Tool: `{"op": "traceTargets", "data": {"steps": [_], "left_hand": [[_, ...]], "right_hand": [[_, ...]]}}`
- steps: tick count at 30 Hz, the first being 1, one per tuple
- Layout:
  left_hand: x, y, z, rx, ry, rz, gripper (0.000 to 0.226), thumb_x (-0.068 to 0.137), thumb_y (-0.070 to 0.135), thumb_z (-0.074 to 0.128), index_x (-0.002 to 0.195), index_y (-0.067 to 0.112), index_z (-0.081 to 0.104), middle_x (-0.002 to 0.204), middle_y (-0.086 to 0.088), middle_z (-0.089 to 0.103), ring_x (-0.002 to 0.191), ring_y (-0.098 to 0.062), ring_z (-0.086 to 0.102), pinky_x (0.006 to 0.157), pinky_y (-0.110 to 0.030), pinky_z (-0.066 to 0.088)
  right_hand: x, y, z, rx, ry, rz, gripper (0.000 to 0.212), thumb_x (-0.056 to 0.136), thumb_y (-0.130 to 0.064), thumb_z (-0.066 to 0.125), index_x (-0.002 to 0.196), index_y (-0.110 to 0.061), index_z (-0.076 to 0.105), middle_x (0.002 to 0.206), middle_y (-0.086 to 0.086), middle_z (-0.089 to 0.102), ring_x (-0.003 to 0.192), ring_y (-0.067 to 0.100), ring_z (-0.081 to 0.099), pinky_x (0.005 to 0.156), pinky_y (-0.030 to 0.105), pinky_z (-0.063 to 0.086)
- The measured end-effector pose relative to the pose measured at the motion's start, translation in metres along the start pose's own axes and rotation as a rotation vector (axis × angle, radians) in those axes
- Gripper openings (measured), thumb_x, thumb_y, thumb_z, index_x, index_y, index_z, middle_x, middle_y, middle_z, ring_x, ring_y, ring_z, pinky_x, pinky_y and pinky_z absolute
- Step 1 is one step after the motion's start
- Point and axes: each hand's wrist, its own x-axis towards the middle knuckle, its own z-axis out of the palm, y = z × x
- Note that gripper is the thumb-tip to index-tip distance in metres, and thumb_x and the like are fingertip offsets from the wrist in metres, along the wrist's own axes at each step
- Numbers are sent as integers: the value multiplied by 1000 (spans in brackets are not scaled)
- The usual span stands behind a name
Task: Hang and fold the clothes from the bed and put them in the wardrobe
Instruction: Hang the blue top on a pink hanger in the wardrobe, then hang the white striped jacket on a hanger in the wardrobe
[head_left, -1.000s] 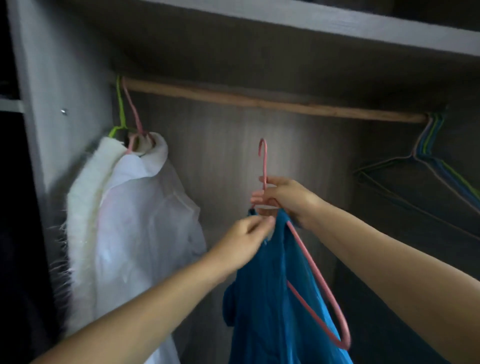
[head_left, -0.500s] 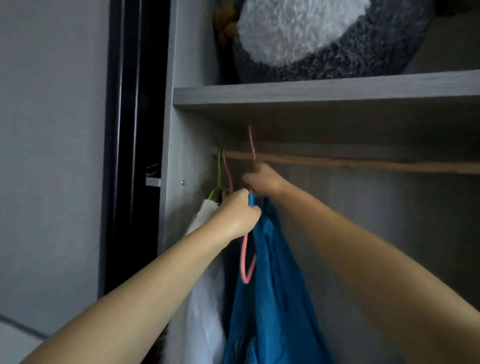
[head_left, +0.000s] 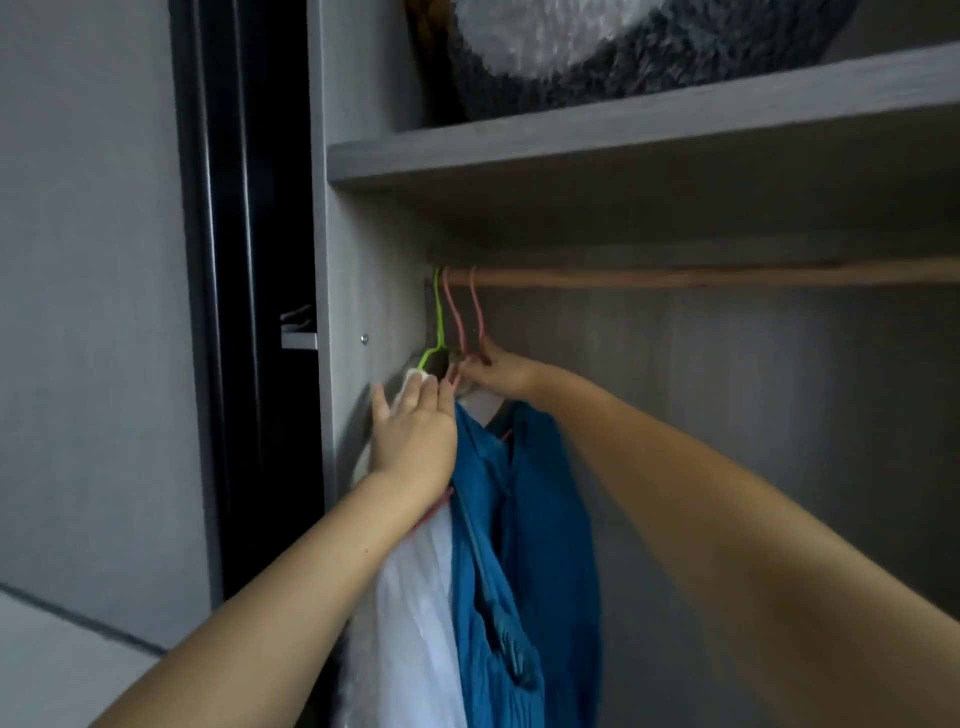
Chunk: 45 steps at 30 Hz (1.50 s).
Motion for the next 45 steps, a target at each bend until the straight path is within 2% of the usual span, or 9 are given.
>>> {"op": "traceTargets", "data": {"steps": [2, 4, 8, 14, 19, 23, 30, 38, 45], "left_hand": [[-2, 3, -1, 24, -2, 12, 64, 95, 11, 40, 151, 8, 10, 160, -10, 10, 148, -23, 4, 114, -59, 5], [-4, 15, -5, 0, 22, 63, 65, 93, 12, 42, 151, 9, 13, 160, -10, 9, 147, -24, 4, 114, -58, 3], [-13, 58, -7, -125, 136, 249, 50, 93, 19, 44, 142, 16, 34, 150, -9, 30, 142, -25, 19, 116, -53, 7], [-42, 151, 9, -353, 90, 490, 39, 95, 18, 41, 134, 15, 48, 140, -7, 44, 134, -24, 32, 116, -47, 12], [-94, 235, 13, -498, 5, 737, 36, 94, 20, 41, 126, 14, 55, 125, -8, 56, 120, -27, 47, 102, -38, 31], [-150, 297, 15, -632, -53, 918, 35, 93, 22, 43, 124, 17, 57, 121, -6, 59, 116, -28, 51, 93, -36, 38], [-284, 384, -5, -733, -333, 1216, 27, 92, 14, 40, 108, 20, 61, 108, -4, 67, 97, -29, 62, 73, -30, 44], [-452, 437, -59, -717, -403, 1666, 23, 96, 22, 38, 102, 13, 59, 109, -8, 65, 99, -32, 60, 70, -32, 39], [-618, 495, -149, -748, -442, 1901, 24, 95, 23, 40, 102, 14, 60, 107, -7, 66, 98, -31, 61, 69, -32, 41]], "right_hand": [[-29, 0, -7, -62, -42, -25, 43, 98, -16, 52, 137, -1, 44, 129, 8, 52, 119, 21, 48, 109, 30, 34], [-56, 8, -17, -159, -55, 14, 46, 102, -16, 43, 144, -1, 32, 131, 2, 41, 127, 18, 38, 102, 19, 27], [-96, 52, -34, -423, 53, 149, 61, 102, -26, 41, 152, -8, 12, 156, 10, 25, 141, 25, 29, 110, 25, 24], [-220, 116, -57, -636, 345, 281, 42, 97, -19, 44, 139, -13, 47, 132, 15, 56, 119, 30, 53, 90, 28, 41], [-342, 157, -68, -759, 408, 574, 30, 94, -21, 42, 116, -20, 62, 111, 12, 67, 102, 35, 61, 79, 36, 50], [-436, 176, -60, -705, 463, 811, 32, 93, -22, 39, 116, -28, 60, 100, 2, 69, 87, 28, 65, 77, 34, 53], [-607, 189, -27, -684, 469, 1199, 16, 91, -24, 48, 99, -25, 62, 96, 3, 65, 95, 31, 62, 71, 31, 46], [-805, 172, 26, -480, 605, 1578, 30, 95, -24, 40, 112, -20, 63, 104, 6, 70, 93, 25, 67, 79, 42, 56], [-996, 110, 71, -368, 711, 1822, 37, 95, -29, 41, 131, -25, 51, 125, 6, 63, 113, 27, 58, 86, 33, 47]]}}
